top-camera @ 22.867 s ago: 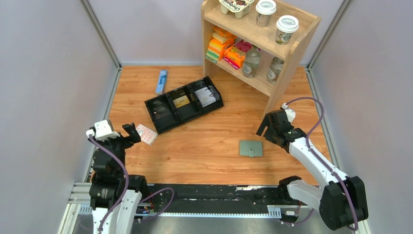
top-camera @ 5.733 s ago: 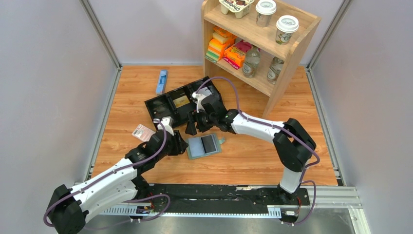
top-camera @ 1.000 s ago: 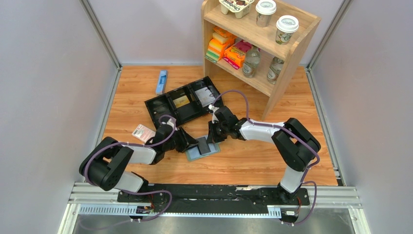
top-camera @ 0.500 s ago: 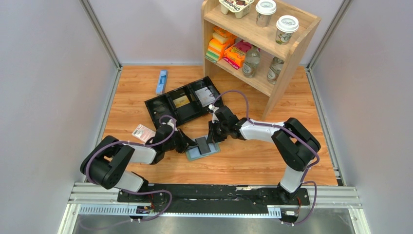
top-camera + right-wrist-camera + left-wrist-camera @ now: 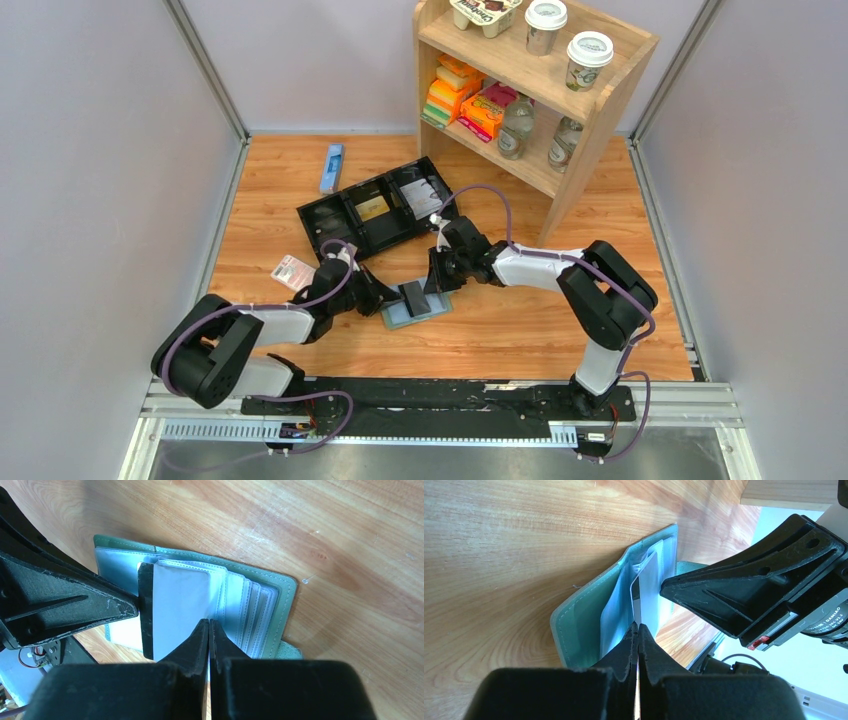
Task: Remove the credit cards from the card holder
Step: Remove the credit card from the card holder.
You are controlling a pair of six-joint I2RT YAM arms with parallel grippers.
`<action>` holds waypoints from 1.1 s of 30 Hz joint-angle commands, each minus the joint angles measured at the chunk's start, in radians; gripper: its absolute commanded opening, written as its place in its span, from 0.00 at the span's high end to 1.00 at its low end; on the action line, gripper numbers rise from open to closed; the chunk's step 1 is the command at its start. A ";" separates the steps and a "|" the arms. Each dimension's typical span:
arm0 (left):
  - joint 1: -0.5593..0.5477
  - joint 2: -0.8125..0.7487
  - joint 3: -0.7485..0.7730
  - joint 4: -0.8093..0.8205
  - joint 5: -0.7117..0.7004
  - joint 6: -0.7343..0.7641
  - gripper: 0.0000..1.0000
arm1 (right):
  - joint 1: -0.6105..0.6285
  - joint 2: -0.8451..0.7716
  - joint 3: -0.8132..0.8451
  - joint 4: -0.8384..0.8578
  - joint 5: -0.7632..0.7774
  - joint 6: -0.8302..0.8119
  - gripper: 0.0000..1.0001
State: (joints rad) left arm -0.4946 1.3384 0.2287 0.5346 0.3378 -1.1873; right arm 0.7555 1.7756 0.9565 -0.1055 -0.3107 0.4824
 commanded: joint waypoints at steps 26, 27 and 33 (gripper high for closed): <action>0.024 0.192 0.012 0.191 0.096 -0.043 0.67 | -0.002 0.061 -0.019 -0.049 0.036 -0.013 0.99; 0.025 0.197 0.009 0.206 0.098 -0.044 0.72 | -0.002 0.061 -0.019 -0.049 0.036 -0.013 0.99; 0.036 0.160 -0.043 0.315 0.084 -0.058 0.90 | -0.004 0.062 -0.019 -0.049 0.035 -0.013 0.99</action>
State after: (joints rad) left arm -0.4686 1.5291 0.2192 0.7368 0.4248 -1.2411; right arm 0.7517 1.7809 0.9565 -0.0921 -0.3256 0.4858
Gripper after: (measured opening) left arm 0.141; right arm 0.013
